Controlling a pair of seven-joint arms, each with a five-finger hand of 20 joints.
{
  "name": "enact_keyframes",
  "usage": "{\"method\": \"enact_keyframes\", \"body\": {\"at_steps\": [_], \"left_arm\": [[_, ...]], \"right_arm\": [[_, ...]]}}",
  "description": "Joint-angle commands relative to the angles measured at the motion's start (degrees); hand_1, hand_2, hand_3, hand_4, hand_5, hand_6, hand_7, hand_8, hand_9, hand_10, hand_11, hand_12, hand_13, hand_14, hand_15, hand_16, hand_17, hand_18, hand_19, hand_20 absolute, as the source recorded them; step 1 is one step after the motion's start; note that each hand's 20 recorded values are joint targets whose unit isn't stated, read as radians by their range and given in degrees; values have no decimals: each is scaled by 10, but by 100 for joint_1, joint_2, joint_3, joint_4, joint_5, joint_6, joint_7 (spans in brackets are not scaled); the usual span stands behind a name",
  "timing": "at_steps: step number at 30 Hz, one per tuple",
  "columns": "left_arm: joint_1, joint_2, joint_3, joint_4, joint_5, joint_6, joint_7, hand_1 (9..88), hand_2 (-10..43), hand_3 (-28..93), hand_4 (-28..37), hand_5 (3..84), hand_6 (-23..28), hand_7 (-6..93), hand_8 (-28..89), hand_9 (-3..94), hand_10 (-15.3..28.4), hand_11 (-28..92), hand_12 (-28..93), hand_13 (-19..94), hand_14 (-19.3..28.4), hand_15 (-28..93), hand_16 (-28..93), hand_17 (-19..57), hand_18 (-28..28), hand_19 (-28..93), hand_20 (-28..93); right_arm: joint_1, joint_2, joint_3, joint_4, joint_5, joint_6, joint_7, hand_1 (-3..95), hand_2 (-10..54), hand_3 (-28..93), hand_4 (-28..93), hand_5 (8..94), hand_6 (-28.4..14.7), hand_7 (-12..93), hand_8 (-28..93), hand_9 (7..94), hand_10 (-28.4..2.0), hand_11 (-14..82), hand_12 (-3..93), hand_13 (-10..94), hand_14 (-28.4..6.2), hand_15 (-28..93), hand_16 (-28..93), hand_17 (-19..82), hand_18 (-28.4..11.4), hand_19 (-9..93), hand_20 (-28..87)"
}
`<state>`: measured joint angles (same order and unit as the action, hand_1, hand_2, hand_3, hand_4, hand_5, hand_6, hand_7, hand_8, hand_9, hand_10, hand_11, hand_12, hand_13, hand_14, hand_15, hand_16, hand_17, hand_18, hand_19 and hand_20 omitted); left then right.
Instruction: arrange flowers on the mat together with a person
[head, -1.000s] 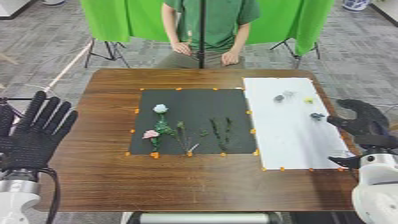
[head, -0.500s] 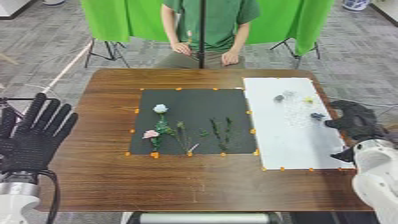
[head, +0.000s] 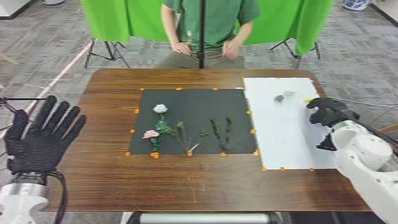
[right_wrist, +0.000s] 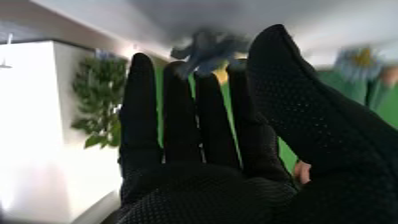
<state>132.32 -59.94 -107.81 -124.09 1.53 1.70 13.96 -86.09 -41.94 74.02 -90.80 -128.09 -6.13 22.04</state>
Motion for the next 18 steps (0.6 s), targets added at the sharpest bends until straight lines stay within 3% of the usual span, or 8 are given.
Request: {"method": "enact_keyframes", "body": {"at_steps": [1,5,10,15,17,18], "left_arm": [[-138,18,230,105,-23,-35,-168,262,106,688,-283,413,56,54,-78,378,144,152,89,277,152,253,-55,-31,128,289,114],[-119,27,201,101,-17,-30,-198,261,106,688,-283,412,57,53,-78,377,144,151,89,277,152,253,-55,-31,128,288,114],[-152,43,202,119,-21,-14,-209,261,107,687,-283,411,57,54,-77,377,144,151,88,277,153,253,-54,-30,128,287,114],[-217,44,235,132,-25,24,-287,261,107,687,-283,411,57,53,-77,377,143,151,89,277,153,253,-54,-30,128,287,114],[-231,54,259,133,-18,45,-275,261,107,687,-283,411,57,54,-77,376,144,151,89,277,153,254,-54,-31,128,287,114],[-266,60,285,152,-13,57,-287,260,107,688,-283,411,57,54,-77,376,144,151,89,277,153,254,-54,-31,128,287,114]], "right_arm": [[-166,-64,297,-188,-222,-502,390,500,-94,802,-283,435,7,267,-181,420,-86,139,122,414,-70,275,77,233,-155,613,127],[-430,-84,403,-238,-270,-405,424,518,-95,793,-283,462,11,271,-181,457,-85,156,136,466,-73,303,98,283,-161,644,144],[-642,-157,529,-238,-119,-527,135,550,-95,749,-283,531,30,287,-183,549,-85,185,160,564,-48,321,183,379,-123,655,226],[-710,-138,344,-183,-128,92,32,537,-95,741,-283,518,36,296,-190,536,-73,173,154,572,-46,320,172,380,-119,654,249],[-701,-128,267,-160,-144,277,-20,563,-95,657,-283,553,47,318,-198,580,-68,192,161,590,-30,318,240,367,-122,651,275],[-712,-126,256,-167,-128,288,-22,582,-95,607,-283,560,47,342,-145,601,-68,203,168,604,-25,312,272,363,-123,646,293]]}}
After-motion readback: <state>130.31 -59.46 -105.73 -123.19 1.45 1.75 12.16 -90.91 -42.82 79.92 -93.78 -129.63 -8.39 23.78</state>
